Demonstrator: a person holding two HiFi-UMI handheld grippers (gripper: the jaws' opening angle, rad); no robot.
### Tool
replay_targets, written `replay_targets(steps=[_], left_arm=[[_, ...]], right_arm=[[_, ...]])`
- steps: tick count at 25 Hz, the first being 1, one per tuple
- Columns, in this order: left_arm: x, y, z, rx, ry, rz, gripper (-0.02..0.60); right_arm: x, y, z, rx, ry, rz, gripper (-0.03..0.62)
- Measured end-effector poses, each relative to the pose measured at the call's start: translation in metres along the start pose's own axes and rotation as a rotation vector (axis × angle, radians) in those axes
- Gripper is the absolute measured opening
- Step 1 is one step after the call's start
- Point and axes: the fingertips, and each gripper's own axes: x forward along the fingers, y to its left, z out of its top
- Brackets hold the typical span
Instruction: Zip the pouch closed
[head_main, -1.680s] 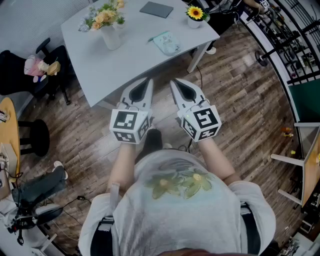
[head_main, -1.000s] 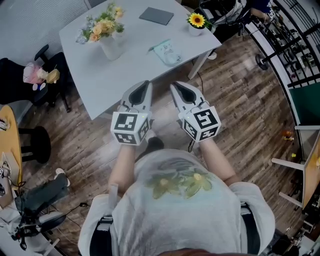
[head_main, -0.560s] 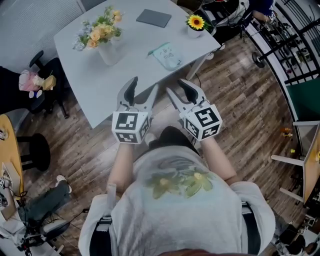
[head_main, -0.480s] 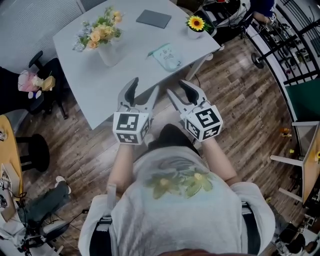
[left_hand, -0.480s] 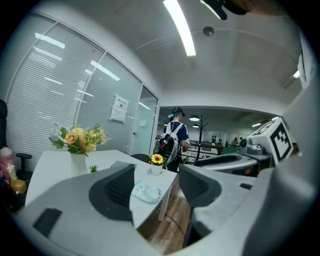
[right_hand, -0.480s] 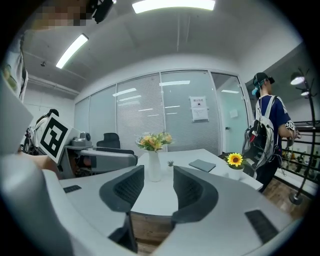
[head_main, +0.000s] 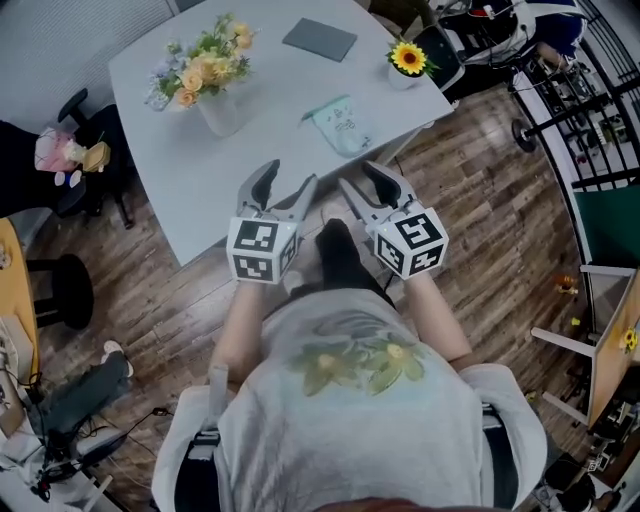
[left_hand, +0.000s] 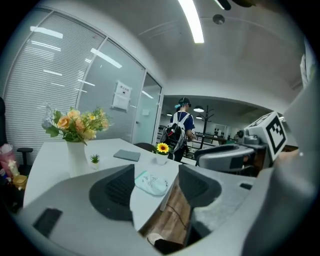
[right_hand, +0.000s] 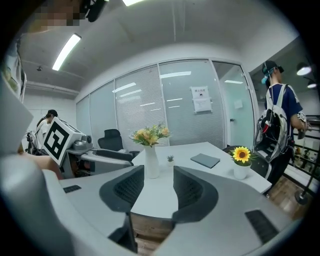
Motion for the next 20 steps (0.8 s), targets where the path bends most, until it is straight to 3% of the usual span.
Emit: replay_targets(steps=[13,20], left_arm=[[0.091,0.052,-0.012,-0.036,0.152,0.048,0.258],[0.141,0.077,-0.038,-0.074,0.249,0.060,0.258]], right_arm=[[0.078,-0.083,0.021,-0.038,0.068,0.084,0.175],[0.130,-0.119,0.020,-0.082,0.135,0.153,0.175]])
